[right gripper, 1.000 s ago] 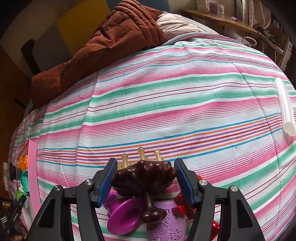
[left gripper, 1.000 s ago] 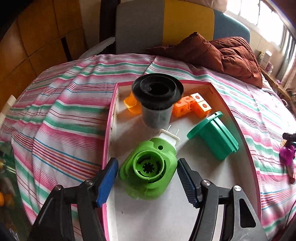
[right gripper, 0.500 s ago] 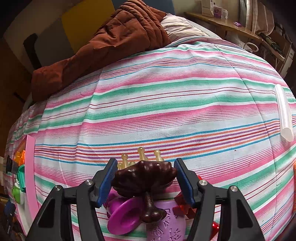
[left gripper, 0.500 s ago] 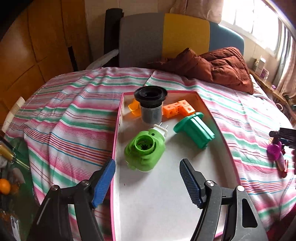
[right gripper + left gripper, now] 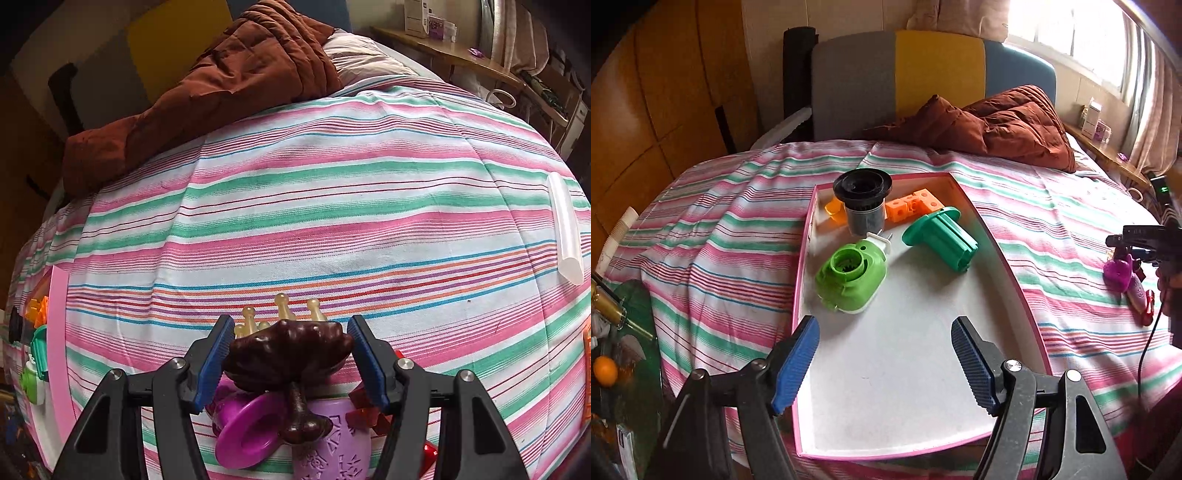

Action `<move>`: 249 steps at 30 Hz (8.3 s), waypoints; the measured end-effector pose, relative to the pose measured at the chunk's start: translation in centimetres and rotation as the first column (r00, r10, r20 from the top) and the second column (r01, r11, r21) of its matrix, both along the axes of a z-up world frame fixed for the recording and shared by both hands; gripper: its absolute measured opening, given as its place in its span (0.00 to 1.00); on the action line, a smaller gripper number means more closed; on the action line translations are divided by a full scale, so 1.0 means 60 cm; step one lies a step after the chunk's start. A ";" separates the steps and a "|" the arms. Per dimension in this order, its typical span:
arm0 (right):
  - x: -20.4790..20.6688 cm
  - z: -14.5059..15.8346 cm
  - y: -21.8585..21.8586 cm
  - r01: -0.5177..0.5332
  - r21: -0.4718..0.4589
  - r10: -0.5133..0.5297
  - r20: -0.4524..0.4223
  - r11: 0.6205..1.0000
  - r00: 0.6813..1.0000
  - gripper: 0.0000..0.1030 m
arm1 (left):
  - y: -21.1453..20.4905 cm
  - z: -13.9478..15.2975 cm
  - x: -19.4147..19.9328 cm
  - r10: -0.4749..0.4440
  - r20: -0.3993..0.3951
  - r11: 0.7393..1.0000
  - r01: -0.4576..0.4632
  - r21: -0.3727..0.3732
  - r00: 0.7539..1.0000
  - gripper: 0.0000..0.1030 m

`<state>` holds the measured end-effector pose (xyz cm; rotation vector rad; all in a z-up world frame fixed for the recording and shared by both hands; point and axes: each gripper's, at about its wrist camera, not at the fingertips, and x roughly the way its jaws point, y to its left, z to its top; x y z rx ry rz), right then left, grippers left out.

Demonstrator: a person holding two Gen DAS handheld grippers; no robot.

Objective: Organize rigid objects
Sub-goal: 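Carry the brown comb piece into the white tray and open the right gripper, then move both grippers back toward the magenta cup and lilac egg, then grasp the magenta cup with the left gripper while the right grasps the lilac egg, then carry the magenta cup into the white tray and open the left gripper while the right holds the egg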

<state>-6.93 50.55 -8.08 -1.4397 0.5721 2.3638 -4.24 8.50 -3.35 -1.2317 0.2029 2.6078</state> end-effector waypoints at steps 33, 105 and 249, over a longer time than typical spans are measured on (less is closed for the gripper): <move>0.013 0.128 -0.186 -0.366 -0.114 0.304 -0.364 0.924 0.880 0.62 | -0.090 -0.020 0.007 0.123 0.032 0.992 -0.124 0.036 0.992 0.72; 0.037 0.105 -0.348 -0.523 0.214 0.555 -0.136 0.825 0.821 0.84 | -0.097 0.012 0.036 0.088 -0.008 0.992 -0.087 0.091 0.996 0.72; 0.057 -0.028 -0.060 -0.176 -0.060 0.182 0.118 0.982 0.976 0.43 | 0.337 -0.090 0.066 -0.506 0.146 0.861 0.490 0.133 0.850 0.49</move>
